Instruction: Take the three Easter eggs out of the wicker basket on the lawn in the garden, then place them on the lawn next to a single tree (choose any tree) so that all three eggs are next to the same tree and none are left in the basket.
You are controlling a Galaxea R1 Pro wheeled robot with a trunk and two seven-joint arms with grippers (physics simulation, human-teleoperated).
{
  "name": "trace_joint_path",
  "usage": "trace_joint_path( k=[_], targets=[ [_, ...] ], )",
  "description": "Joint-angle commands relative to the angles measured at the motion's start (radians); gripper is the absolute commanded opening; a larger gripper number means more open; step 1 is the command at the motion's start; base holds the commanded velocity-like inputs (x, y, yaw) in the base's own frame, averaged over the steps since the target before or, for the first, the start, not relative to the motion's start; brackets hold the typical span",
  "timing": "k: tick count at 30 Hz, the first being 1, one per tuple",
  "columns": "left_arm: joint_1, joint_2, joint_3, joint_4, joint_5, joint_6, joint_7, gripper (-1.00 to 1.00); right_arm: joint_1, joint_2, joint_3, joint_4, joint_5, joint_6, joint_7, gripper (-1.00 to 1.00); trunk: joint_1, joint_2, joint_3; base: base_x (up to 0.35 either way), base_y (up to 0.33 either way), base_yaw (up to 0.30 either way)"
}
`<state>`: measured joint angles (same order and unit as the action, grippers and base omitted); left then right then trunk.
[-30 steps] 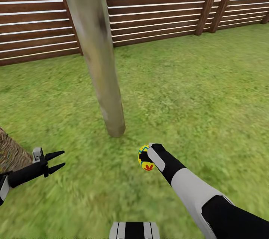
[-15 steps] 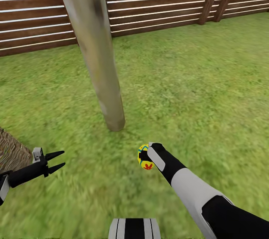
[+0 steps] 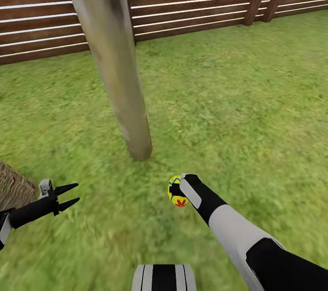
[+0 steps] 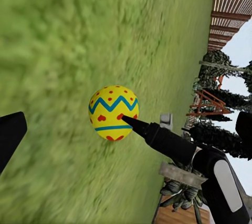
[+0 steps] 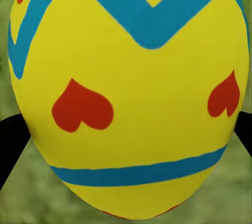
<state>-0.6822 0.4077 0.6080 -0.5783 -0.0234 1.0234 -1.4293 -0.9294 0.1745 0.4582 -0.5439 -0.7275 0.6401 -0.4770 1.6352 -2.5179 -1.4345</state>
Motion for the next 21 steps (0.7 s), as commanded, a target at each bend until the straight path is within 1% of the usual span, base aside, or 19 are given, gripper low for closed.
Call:
trace_joint_path(
  k=[1,4,8,10,12,21],
  targets=[
    [0.000,0.000,0.001,0.000,-0.003,0.011,-0.005,1.00,0.000,0.000,0.003,-0.001,-0.009,0.001,-0.009,-1.00,0.000,0.000,-0.001,0.061,0.000,0.000],
    [0.000,-0.001,0.001,0.000,-0.003,0.011,-0.005,1.00,0.000,0.000,0.003,-0.001,-0.009,0.001,-0.009,-1.00,0.000,0.000,-0.001,0.120,0.017,0.000],
    [0.006,0.000,0.003,-0.004,0.001,0.011,-0.011,1.00,0.000,0.000,0.006,-0.001,-0.009,-0.007,-0.009,-1.00,0.000,0.000,-0.001,0.021,0.004,0.000],
    [0.007,0.000,0.003,-0.005,0.002,0.011,-0.029,1.00,0.000,0.000,0.010,-0.001,-0.009,-0.054,-0.009,-1.00,0.001,-0.001,-0.008,0.002,0.000,0.000],
    [0.007,0.000,0.003,-0.006,0.002,0.011,-0.037,1.00,0.000,0.000,0.012,-0.001,-0.009,-0.074,-0.009,-1.00,0.002,-0.001,-0.016,0.000,0.000,0.000],
    [0.007,0.000,0.002,-0.006,0.002,0.011,-0.041,1.00,-0.001,0.000,0.013,0.001,-0.006,-0.084,-0.008,-1.00,0.006,-0.003,-0.051,0.000,0.000,0.000]
  ],
)
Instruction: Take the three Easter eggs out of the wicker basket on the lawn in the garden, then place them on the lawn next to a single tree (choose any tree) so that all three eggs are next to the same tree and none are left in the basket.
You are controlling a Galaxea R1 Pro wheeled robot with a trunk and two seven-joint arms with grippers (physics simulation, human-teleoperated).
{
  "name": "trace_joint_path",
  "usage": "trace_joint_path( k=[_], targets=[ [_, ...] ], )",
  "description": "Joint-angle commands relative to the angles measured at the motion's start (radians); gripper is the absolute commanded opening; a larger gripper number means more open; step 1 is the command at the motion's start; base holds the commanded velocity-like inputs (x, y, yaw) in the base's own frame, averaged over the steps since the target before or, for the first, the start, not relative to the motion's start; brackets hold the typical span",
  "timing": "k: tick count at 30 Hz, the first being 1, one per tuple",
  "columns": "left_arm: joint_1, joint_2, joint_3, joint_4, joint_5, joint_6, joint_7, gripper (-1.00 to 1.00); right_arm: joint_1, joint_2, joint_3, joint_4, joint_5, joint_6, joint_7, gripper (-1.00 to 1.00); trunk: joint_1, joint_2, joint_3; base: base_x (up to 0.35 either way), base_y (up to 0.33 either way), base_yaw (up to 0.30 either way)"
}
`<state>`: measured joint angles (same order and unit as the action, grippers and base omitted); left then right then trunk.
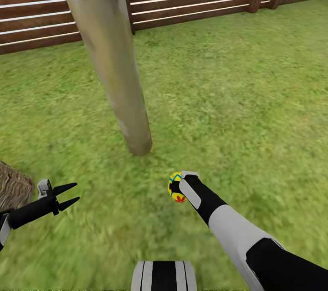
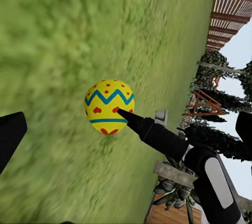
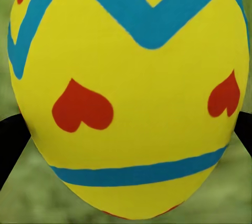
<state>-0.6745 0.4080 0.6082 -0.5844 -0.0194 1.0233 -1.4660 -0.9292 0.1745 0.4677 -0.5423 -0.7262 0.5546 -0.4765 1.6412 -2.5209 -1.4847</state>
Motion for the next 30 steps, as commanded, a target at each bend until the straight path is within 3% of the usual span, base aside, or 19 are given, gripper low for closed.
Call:
trace_joint_path(
  k=[1,5,8,11,14,19,22,26,30],
  targets=[
    [0.000,0.000,0.002,0.000,-0.002,0.011,-0.005,1.00,-0.001,0.000,0.003,-0.001,-0.007,0.002,-0.008,-1.00,0.000,-0.001,-0.005,0.000,0.000,0.000],
    [0.000,0.000,0.000,-0.005,-0.002,0.010,-0.020,1.00,0.000,0.000,0.004,-0.002,-0.006,0.000,-0.007,-1.00,0.002,-0.001,-0.020,0.000,0.000,0.000],
    [0.000,0.000,-0.014,-0.006,-0.006,0.008,-0.083,1.00,0.000,0.000,0.005,-0.002,-0.004,-0.027,0.047,-1.00,0.003,-0.002,-0.032,0.000,0.000,0.000],
    [0.000,0.000,-0.112,-0.007,-0.007,0.008,-0.103,1.00,0.000,0.000,0.005,-0.002,-0.001,-0.064,0.117,-1.00,0.004,-0.002,-0.036,0.000,0.000,0.000],
    [0.000,0.000,-0.148,-0.033,-0.008,0.007,-0.105,1.00,0.000,0.000,0.005,-0.002,0.000,-0.070,0.128,-1.00,0.004,-0.002,-0.036,0.000,0.000,0.000],
    [0.001,0.000,-0.154,-0.048,-0.008,0.007,-0.105,1.00,0.000,0.000,0.005,-0.001,0.001,-0.076,0.130,-1.00,0.004,-0.003,-0.039,0.000,0.000,0.000],
    [0.001,0.000,-0.154,-0.049,-0.008,0.007,-0.105,1.00,0.000,0.000,0.007,0.006,0.001,-0.122,0.133,-1.00,0.006,-0.003,-0.051,0.000,0.000,0.000],
    [0.001,0.000,-0.154,-0.049,-0.008,0.007,-0.105,1.00,0.000,0.000,0.087,0.008,0.000,-0.133,0.133,-1.00,0.007,-0.004,-0.066,0.000,0.000,0.000],
    [0.002,0.000,-0.154,-0.049,-0.008,0.007,-0.105,1.00,0.000,0.000,0.103,0.008,-0.001,-0.135,0.133,-1.00,0.009,-0.005,-0.082,0.000,0.000,0.000]
  ],
)
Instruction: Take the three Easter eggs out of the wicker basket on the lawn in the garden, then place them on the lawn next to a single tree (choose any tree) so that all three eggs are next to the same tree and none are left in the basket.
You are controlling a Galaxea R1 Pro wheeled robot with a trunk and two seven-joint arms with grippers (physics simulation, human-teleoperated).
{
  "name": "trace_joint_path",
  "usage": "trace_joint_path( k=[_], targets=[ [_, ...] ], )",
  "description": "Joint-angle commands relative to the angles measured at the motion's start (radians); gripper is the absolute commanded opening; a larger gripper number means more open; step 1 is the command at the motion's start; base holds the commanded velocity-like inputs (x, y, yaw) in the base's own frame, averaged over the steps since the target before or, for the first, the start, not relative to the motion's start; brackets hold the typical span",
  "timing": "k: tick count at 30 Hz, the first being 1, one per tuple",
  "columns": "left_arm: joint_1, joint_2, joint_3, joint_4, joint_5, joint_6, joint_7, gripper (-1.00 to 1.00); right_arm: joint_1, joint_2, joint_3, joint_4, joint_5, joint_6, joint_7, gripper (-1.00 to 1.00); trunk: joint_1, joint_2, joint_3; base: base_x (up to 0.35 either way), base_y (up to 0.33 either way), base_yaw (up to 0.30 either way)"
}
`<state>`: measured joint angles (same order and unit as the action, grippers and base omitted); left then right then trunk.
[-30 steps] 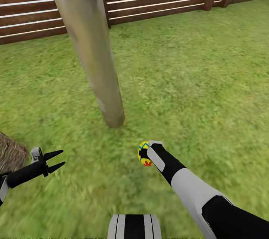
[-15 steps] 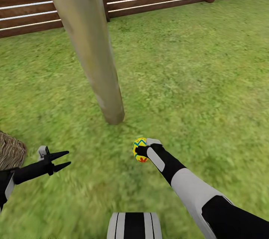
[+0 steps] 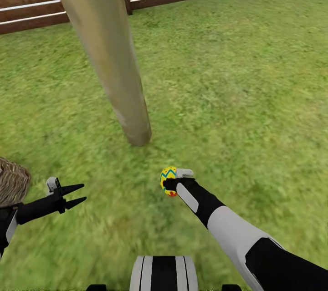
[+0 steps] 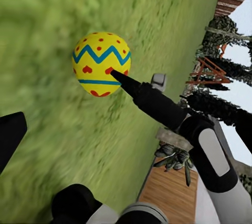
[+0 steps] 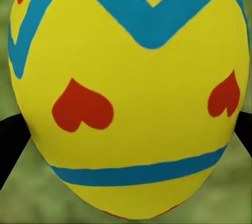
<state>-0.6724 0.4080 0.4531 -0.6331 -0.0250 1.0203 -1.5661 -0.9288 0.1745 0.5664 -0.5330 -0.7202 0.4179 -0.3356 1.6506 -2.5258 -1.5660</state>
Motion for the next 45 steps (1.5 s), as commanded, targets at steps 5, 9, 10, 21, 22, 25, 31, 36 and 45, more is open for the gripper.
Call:
trace_joint_path(
  k=[5,9,10,21,22,25,31,36,45],
  targets=[
    [0.003,0.000,0.001,-0.002,-0.003,0.010,-0.005,1.00,-0.001,0.000,0.006,-0.001,-0.007,-0.002,-0.008,-1.00,0.002,-0.001,-0.020,0.000,0.000,0.000],
    [0.004,0.000,0.001,-0.002,-0.003,0.010,-0.005,1.00,-0.001,0.000,0.006,-0.001,-0.007,-0.002,-0.008,-1.00,0.004,-0.002,-0.036,0.000,0.000,0.000],
    [0.004,0.000,0.001,-0.002,-0.003,0.010,-0.005,1.00,-0.001,0.000,0.006,-0.001,-0.007,-0.002,-0.008,-1.00,0.004,-0.003,-0.039,0.000,0.000,0.000],
    [0.005,0.002,0.002,-0.002,-0.003,0.010,-0.005,1.00,-0.001,0.000,0.006,-0.001,-0.007,-0.002,-0.009,1.00,0.004,-0.003,-0.039,0.000,0.000,0.000],
    [0.005,0.002,0.002,-0.002,-0.003,0.010,-0.005,1.00,-0.001,0.000,0.006,-0.001,-0.007,-0.002,-0.009,1.00,0.004,-0.003,-0.039,0.000,0.000,0.000],
    [0.005,0.007,0.005,-0.002,0.001,0.012,-0.005,1.00,-0.001,0.000,0.006,-0.001,-0.007,-0.002,-0.009,1.00,0.003,-0.002,-0.028,0.000,0.000,0.000],
    [0.005,0.009,0.006,-0.002,0.005,0.016,-0.005,1.00,-0.001,0.000,0.006,-0.001,-0.007,-0.002,-0.009,1.00,0.000,-0.001,-0.005,0.000,0.000,0.000],
    [0.005,0.008,0.001,-0.002,0.005,0.018,-0.005,1.00,-0.001,0.000,0.006,-0.001,-0.007,-0.002,-0.009,1.00,-0.002,0.001,0.015,0.000,0.000,0.000],
    [0.005,0.008,0.000,-0.002,0.005,0.018,-0.005,1.00,-0.001,0.000,0.006,-0.001,-0.007,-0.002,-0.008,1.00,-0.006,0.003,0.050,-0.078,0.000,0.000]
  ],
)
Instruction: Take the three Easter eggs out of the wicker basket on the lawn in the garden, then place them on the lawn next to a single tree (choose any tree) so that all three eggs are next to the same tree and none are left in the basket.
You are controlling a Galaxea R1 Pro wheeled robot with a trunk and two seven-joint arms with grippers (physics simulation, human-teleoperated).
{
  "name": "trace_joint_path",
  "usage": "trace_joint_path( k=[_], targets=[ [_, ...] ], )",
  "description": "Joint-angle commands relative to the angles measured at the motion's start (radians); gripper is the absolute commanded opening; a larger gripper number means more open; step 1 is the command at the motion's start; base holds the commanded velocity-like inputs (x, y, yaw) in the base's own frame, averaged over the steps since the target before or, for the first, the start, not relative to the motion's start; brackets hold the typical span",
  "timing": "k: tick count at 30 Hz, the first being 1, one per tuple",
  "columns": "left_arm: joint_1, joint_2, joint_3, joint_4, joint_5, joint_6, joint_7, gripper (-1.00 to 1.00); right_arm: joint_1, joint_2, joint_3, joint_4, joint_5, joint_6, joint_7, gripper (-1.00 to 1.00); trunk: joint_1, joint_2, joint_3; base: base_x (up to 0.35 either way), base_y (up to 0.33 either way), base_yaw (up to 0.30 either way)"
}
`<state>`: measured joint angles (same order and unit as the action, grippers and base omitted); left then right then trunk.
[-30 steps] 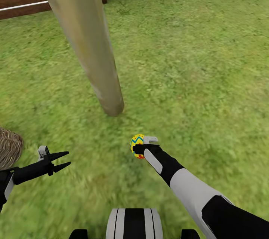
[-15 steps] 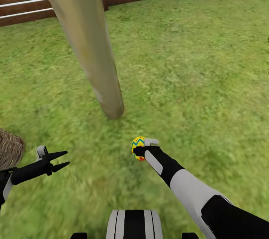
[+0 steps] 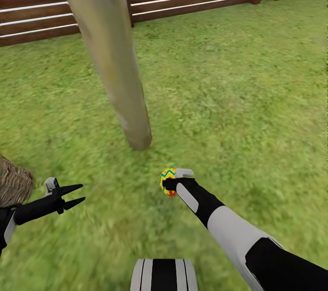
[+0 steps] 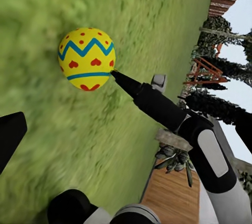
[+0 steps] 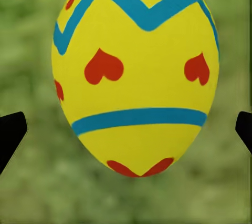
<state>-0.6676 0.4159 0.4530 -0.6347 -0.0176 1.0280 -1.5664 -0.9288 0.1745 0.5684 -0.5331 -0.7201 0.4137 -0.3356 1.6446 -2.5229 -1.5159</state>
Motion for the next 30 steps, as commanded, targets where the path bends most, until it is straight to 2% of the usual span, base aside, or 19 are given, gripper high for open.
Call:
trace_joint_path(
  k=[1,6,20,26,30],
  targets=[
    [0.000,0.001,0.001,0.000,-0.002,0.011,-0.004,1.00,-0.001,0.000,0.004,-0.001,-0.007,0.002,-0.008,1.00,-0.001,0.000,0.003,-0.003,0.000,0.000],
    [0.000,0.001,0.001,0.000,-0.002,0.011,-0.004,1.00,-0.001,0.000,0.004,-0.001,-0.007,0.002,-0.008,1.00,-0.003,0.001,0.023,-0.032,0.000,0.000],
    [-0.001,0.002,0.000,0.000,-0.005,0.017,-0.004,1.00,-0.001,0.000,0.002,-0.005,-0.008,0.002,-0.008,1.00,-0.009,0.004,0.077,-0.217,0.000,0.000],
    [-0.001,-0.001,0.000,0.000,-0.010,0.017,-0.004,1.00,-0.001,0.000,0.002,-0.010,-0.009,0.001,-0.008,1.00,-0.012,0.006,0.100,-0.028,0.000,0.000],
    [-0.001,-0.001,0.000,0.002,-0.011,0.017,-0.004,1.00,-0.001,0.000,0.002,-0.012,-0.010,-0.027,-0.003,1.00,-0.014,0.007,0.116,0.000,0.000,0.000]
  ],
)
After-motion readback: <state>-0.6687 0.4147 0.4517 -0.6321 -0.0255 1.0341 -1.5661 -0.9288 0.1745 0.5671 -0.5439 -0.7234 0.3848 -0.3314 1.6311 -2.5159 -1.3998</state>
